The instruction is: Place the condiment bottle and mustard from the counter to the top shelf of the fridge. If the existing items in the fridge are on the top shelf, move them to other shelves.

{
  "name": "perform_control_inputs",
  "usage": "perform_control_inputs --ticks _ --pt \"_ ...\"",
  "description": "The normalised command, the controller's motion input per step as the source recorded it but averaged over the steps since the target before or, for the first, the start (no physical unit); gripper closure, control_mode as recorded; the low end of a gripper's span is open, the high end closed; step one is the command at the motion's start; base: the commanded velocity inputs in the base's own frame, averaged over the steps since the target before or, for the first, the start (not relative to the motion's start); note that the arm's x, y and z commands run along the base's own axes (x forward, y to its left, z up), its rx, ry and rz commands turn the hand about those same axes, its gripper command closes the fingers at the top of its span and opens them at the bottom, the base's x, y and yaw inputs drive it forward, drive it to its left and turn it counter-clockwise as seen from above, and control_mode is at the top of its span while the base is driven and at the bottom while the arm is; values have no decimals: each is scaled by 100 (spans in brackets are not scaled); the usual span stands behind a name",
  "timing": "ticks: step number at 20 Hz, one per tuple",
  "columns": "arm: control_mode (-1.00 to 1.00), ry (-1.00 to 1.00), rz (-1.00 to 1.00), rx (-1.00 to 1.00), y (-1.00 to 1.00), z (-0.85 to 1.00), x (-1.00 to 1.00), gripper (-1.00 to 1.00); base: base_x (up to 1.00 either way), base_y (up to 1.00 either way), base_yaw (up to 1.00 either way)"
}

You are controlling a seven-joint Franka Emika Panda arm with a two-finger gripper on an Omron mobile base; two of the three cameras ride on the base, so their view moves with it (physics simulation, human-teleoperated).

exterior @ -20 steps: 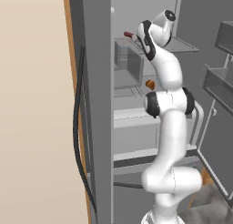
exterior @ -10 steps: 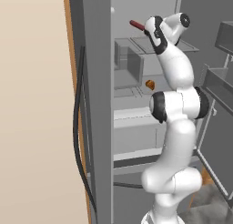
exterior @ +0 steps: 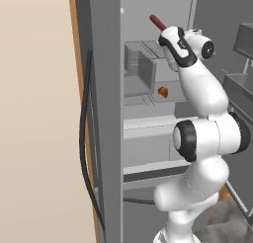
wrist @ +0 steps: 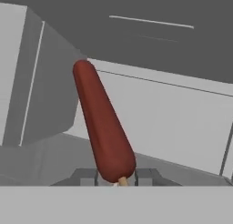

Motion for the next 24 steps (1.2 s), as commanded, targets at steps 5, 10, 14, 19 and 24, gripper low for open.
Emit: perform_control_inputs --ticks 5,10,14,19,24 --pt "-100 -3 -18 -6 1 51 -100 100 0 0 0" --pt "-100 9 -16 -7 0 59 -100 100 0 0 0" --pt "-100 21 -12 -10 0 32 -100 100 0 0 0" --pt "-100 32 -7 -19 0 2 -100 100 0 0 0" --pt "-100 45 0 -27 0 -3 -100 100 0 0 0"
